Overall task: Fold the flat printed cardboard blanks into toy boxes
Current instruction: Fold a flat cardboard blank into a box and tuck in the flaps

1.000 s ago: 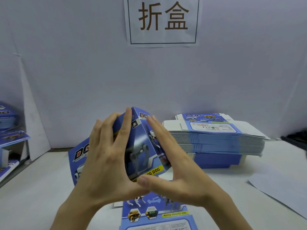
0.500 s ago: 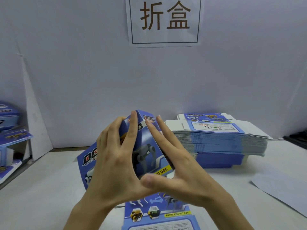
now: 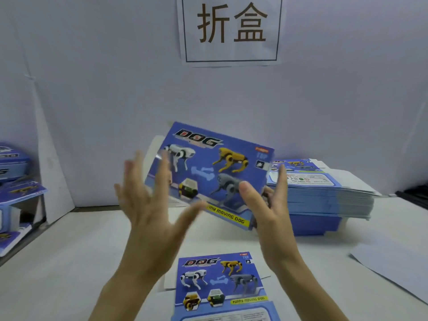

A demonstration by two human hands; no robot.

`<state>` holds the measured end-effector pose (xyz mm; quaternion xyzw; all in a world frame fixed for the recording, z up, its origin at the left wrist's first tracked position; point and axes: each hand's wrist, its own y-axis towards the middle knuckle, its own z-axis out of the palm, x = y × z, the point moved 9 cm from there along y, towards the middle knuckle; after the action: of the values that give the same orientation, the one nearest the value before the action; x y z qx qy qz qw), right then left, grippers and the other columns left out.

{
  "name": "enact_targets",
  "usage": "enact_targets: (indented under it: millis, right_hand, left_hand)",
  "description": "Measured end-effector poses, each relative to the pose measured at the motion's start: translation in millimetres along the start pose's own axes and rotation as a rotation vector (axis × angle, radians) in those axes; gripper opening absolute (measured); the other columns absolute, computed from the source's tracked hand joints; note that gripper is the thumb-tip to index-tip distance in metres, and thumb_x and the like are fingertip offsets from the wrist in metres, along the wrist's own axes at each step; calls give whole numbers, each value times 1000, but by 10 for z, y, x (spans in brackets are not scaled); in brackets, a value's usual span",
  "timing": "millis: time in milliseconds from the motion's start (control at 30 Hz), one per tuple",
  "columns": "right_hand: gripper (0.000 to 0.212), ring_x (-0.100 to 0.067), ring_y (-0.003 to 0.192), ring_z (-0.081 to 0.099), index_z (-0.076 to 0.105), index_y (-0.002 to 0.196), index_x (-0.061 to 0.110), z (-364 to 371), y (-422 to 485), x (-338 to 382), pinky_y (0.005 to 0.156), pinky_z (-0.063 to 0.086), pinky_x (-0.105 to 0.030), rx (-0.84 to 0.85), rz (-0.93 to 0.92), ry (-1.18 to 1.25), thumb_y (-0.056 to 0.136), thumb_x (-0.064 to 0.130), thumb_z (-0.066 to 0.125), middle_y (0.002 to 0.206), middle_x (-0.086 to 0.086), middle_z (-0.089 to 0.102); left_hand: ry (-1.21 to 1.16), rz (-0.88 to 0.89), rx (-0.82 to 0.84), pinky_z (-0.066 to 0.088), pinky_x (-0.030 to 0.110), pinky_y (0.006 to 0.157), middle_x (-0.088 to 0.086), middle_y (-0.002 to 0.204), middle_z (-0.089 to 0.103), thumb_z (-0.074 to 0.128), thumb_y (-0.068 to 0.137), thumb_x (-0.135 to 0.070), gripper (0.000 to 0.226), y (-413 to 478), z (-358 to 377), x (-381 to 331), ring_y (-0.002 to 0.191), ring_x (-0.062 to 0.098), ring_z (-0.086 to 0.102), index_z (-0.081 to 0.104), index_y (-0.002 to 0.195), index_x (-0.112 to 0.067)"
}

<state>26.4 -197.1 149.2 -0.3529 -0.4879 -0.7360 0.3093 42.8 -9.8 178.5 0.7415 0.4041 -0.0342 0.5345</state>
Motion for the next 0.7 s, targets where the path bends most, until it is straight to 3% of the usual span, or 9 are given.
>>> enact_targets:
  millis: [67,100,167,233,300,433,567,633,700]
  right_hand:
    - [104,-7,81,70,7,146,52,-13,3,-93,62,51,-18,-39,60,110,68,39,74,102,-4,65]
    - [104,-17,90,71,10,143,56,12,-3,-165,68,53,-28,-31,96,151,64,42,77,110,-9,65]
    - [94,-27,100,68,23,138,57,133,-43,-311,77,53,-41,53,182,216,62,43,76,117,-11,66]
    - [76,-23,96,69,38,133,46,205,-52,-366,75,55,-37,130,219,228,66,44,72,111,-4,70]
    - [53,-15,94,65,52,123,34,66,24,-340,80,49,-31,75,198,185,72,47,62,101,5,71]
    - [44,-12,101,64,60,114,34,-270,173,-169,85,46,-29,-40,131,27,76,53,47,110,5,69]
    - [48,-14,90,69,61,119,33,-188,155,-158,78,53,-32,114,203,-32,79,57,49,108,0,72]
    - [35,-18,88,71,70,101,35,-101,103,-201,75,56,-37,171,266,-8,80,61,60,103,-3,74]
    - [34,-22,87,72,75,87,36,-64,66,-230,73,58,-41,203,301,52,72,63,59,102,-7,74]
  left_hand:
    - [-261,-310,-96,0,33,117,-16,159,-11,44,59,-88,113,-40,-7,264,142,-4,-15,-13,147,-47]
    - [-437,-452,-68,9,35,117,-13,160,2,56,56,-83,121,-64,82,380,145,0,1,-12,148,-45]
    - [-854,-630,29,38,44,108,-4,142,50,78,61,-60,114,-108,313,484,128,14,49,11,150,-38]
    - [-1090,-705,88,57,41,76,1,102,70,76,69,-45,86,-116,419,542,90,18,70,36,142,-23]
    - [-1155,-738,101,58,37,64,6,95,70,74,73,-40,75,-98,380,585,78,20,70,44,138,-16]
    - [-1118,-767,204,60,45,72,23,117,64,75,71,-46,69,-98,358,619,88,29,68,56,130,-15]
    - [-1085,-780,267,52,52,88,21,120,63,67,73,-55,66,-132,444,589,99,39,63,62,123,-13]
    - [-1100,-748,282,49,57,94,16,117,68,62,77,-55,51,-137,471,527,105,39,65,67,115,-20]
    - [-1121,-729,277,53,53,89,13,110,71,49,84,-50,36,-143,492,512,100,35,68,73,100,-28]
